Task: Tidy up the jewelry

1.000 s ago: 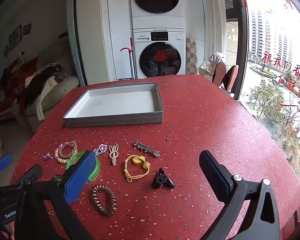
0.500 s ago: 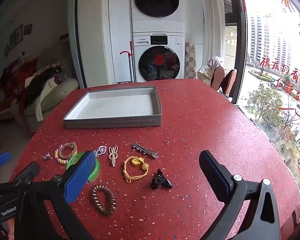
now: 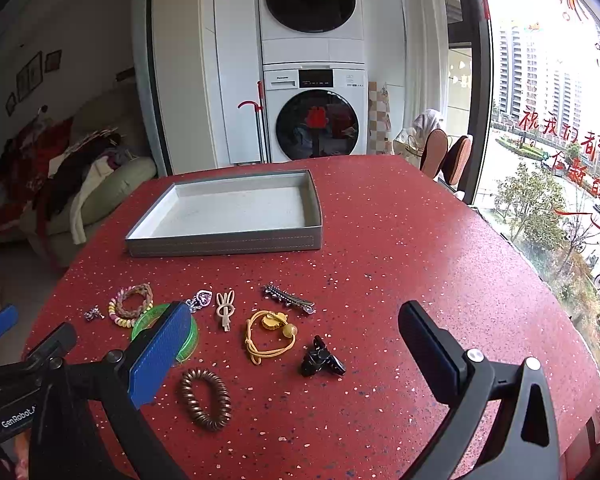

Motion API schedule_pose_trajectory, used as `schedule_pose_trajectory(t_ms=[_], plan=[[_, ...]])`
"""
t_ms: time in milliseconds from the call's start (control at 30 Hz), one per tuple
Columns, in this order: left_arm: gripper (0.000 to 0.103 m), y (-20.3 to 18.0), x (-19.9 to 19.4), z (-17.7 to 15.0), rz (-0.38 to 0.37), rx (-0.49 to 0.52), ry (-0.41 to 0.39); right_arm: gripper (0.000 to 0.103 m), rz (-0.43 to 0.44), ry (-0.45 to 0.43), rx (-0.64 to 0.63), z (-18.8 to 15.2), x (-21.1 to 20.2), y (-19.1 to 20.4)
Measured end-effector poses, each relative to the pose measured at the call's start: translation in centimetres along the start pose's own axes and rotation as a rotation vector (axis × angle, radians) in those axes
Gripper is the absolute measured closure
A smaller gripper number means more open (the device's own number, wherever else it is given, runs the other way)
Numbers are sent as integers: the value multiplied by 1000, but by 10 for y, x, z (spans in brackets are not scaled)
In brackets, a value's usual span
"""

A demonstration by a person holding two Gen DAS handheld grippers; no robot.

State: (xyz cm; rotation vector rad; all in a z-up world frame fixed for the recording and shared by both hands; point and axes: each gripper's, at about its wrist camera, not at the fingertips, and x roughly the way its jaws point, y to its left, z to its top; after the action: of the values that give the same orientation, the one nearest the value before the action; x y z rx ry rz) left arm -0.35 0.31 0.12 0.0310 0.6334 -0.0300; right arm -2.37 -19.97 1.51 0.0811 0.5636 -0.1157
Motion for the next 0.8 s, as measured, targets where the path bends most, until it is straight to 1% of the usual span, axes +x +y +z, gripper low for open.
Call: schedule_pose_trajectory(t_ms=[800], plan=[[0,2,-1,1,6,-2,-3,0,2,-15,6,3,-4,-1]])
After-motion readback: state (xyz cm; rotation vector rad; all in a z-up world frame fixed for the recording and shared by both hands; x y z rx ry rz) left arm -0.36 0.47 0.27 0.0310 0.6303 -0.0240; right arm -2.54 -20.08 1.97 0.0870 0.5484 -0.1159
